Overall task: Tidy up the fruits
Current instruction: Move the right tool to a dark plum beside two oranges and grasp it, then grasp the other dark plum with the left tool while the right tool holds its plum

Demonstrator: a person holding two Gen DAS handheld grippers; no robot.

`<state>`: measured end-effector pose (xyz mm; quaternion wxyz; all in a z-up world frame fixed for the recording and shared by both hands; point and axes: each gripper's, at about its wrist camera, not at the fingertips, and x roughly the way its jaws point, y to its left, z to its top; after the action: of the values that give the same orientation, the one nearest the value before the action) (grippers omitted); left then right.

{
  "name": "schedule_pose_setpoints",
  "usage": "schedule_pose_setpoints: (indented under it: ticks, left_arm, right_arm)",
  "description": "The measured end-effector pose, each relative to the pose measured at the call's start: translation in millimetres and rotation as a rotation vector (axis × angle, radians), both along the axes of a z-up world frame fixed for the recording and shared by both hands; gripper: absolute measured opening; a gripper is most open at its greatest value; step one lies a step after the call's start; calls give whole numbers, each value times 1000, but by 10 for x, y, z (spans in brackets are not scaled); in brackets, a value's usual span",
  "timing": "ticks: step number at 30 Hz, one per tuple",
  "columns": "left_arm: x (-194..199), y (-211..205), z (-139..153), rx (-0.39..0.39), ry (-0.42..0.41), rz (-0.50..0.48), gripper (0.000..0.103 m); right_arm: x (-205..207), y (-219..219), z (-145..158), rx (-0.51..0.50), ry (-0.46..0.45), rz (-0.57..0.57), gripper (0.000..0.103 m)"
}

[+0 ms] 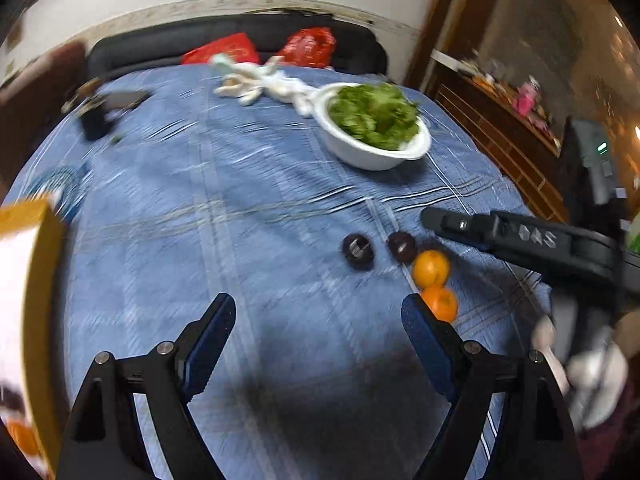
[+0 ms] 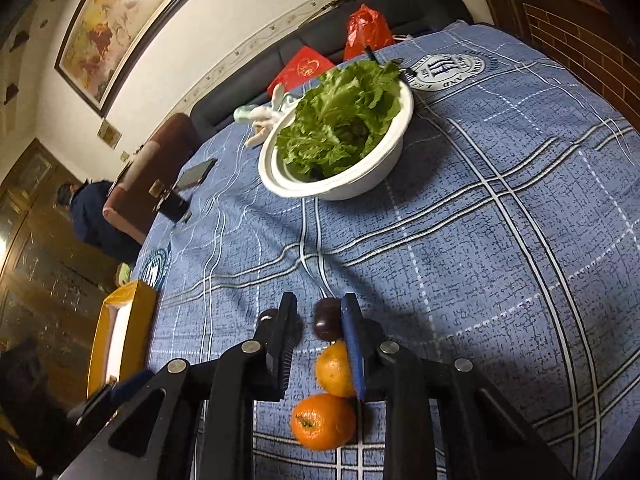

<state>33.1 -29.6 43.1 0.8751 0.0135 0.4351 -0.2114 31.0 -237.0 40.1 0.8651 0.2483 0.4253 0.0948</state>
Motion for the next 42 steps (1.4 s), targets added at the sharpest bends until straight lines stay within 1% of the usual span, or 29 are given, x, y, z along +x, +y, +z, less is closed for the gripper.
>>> schedule_pose_setpoints:
  ticks: [2,3,4,6,7,8,11,12,13,14,15,16,17,18,19,22,24,28,31,33,34,36,37,38,39,40,42]
  left_arm:
    - [120,-185,-85,46,-12,-32,83]
    - [179,-280,-135,69,-16,-50,79]
    - [223,-358,-176,87,-16,-70,72]
    - [280,-491,-241,117,-16,-108,65]
    - [298,-531,-256,127,-20,-117,63]
    - [323,-584,-268,140,-32,-130,63]
    - [358,-643,-235,125,-72,-168,63]
    - [374,-655,-239,126,-73,-179,59]
    - [371,-663,-248,115,-68,-210,48]
    - [355,-669,-252,108,-65,-230,44]
    - [317,-673,-240,127,-86,-238,38]
    - [279,-678,-225,150,-105,-251,30]
    - [259,-677,-212,160,-115,-257,27]
    - [247,-655,-196,167,-119,-259,19]
    - [245,-628,-185,165,-117,-257,15]
    - [268,-477,-165,132,-94,-242,14]
    - [265,-404,-151,134,-97,-230,14]
    - [229,-330,-139,135,-86,-244,14]
    - [186,-299,-148,147,-88,-251,14]
    - [161,-272,-157,148,-89,-252,14]
    - [164,-267,-159,145,-88,-252,14]
    - [179,-267,-160,137,-87,-247,14]
    - [181,-274,-159,137,-89,-247,17]
    - [185,-291,-158,135,-94,-248,20]
    - [185,-315,-156,130,-97,-253,32]
    - [185,-339,-158,126,-95,-261,47]
    - [179,-390,-187,131,-99,-271,55]
  right_arm:
    - [9,12,-14,-5,9,11,33]
    - [13,9,-32,-2,15,16,38]
    - [24,8,-52,2,23,19,39]
    - [38,-15,-81,4,37,12,39]
    - [41,-29,-86,8,39,8,39]
    - [45,-43,-91,14,39,5,39]
    - [47,-53,-99,23,40,6,40]
    - [49,-51,-105,25,41,10,40]
    - [59,-39,-119,33,42,19,40]
    - [58,-38,-127,42,44,26,40]
    - [67,-29,-140,54,46,36,40]
    - [77,-24,-155,71,47,47,40]
    - [88,-22,-172,91,47,55,40]
    - [92,-21,-178,96,45,56,40]
    - [97,-12,-179,90,43,56,40]
    - [111,18,-180,62,37,55,40]
    - [115,35,-175,45,35,55,40]
    - [131,81,-160,4,32,58,41]
    - [153,196,-142,-106,30,53,42]
    - [166,330,-154,-199,42,71,43]
    - [165,436,-157,-273,42,86,44]
    - [145,590,-145,-381,29,103,43]
    - [132,646,-137,-413,19,110,36]
    - [128,668,-124,-432,14,105,32]
    - [129,656,-116,-426,15,100,28]
    - [131,618,-104,-405,14,91,27]
    - [137,489,-87,-338,12,67,27]
